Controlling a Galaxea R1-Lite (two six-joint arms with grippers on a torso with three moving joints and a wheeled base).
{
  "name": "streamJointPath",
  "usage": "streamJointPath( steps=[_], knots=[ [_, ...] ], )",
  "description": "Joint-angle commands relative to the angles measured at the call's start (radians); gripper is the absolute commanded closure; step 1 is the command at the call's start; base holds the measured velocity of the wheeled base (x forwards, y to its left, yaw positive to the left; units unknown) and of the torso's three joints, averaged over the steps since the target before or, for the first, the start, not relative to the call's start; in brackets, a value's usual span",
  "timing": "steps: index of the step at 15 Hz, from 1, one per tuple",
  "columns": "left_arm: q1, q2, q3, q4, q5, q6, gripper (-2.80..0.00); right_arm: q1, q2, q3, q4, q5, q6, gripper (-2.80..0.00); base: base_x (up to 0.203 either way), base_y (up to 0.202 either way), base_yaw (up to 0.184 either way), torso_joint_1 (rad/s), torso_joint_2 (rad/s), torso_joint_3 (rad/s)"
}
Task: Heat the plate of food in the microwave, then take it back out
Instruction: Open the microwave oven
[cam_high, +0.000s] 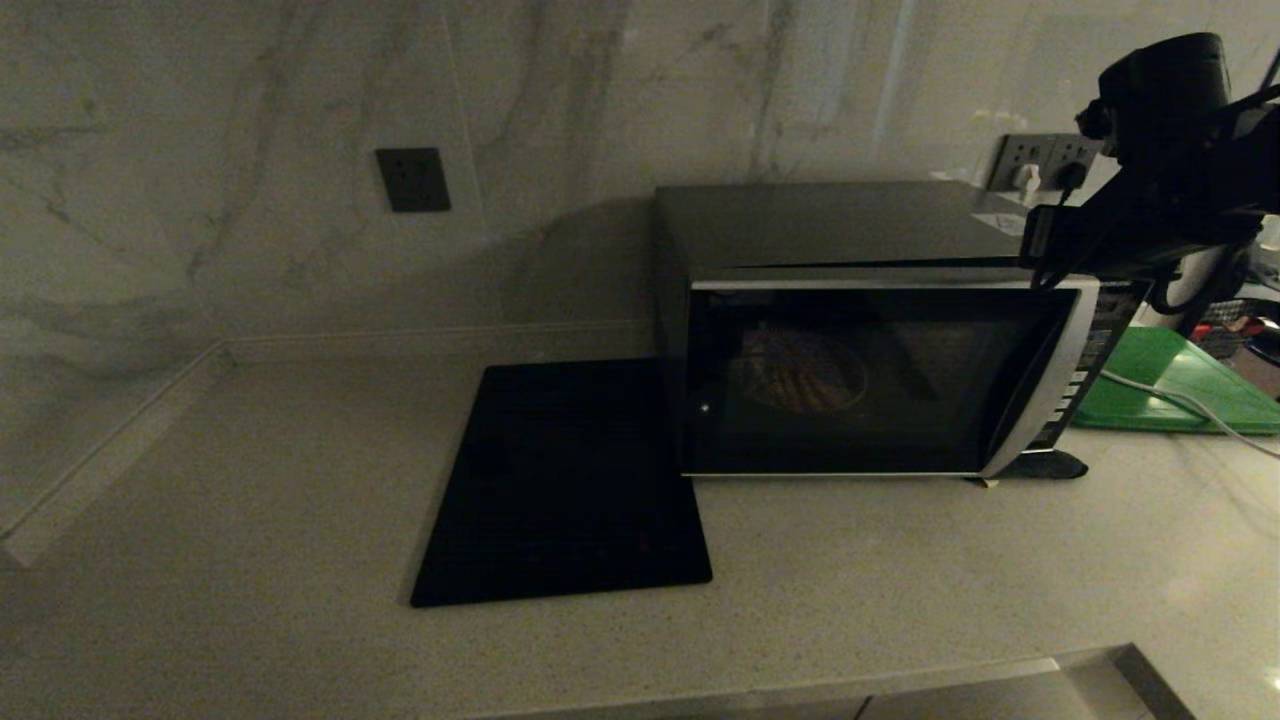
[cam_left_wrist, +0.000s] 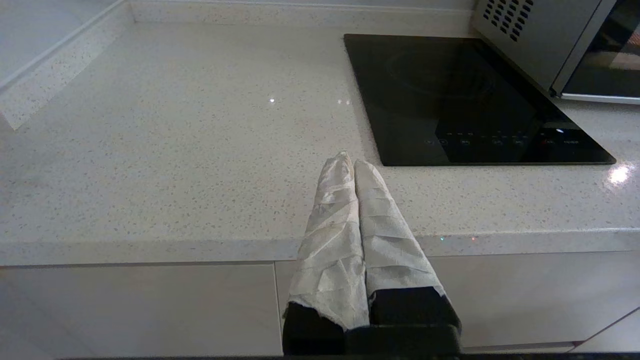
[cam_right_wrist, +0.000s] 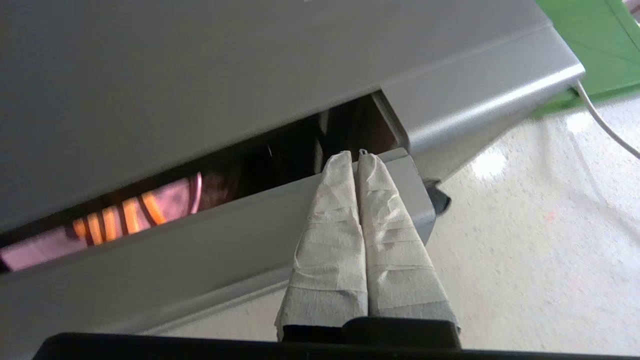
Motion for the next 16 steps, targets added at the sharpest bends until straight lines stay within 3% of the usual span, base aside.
streamJointPath(
  steps=[1, 7, 11, 16],
  knots=[
    [0.000, 0.000, 0.000, 0.000, 0.002, -0.001, 0.00, 0.000, -0.040, 0.005, 0.055, 0.003, 0.004, 0.00, 0.000, 0.000, 0.000, 0.000, 0.00, 0.000],
    [0.000, 0.000, 0.000, 0.000, 0.001, -0.001, 0.00, 0.005, -0.201, 0.197, 0.139, 0.051, 0.005, 0.00, 0.000, 0.000, 0.000, 0.000, 0.00, 0.000],
    [0.000, 0.000, 0.000, 0.000, 0.002, -0.001, 0.00, 0.018, -0.346, 0.280, 0.176, 0.199, 0.005, 0.00, 0.000, 0.000, 0.000, 0.000, 0.00, 0.000],
    [0.000, 0.000, 0.000, 0.000, 0.002, -0.001, 0.00, 0.098, -0.463, 0.295, 0.316, 0.300, 0.030, 0.00, 0.000, 0.000, 0.000, 0.000, 0.00, 0.000]
  ],
)
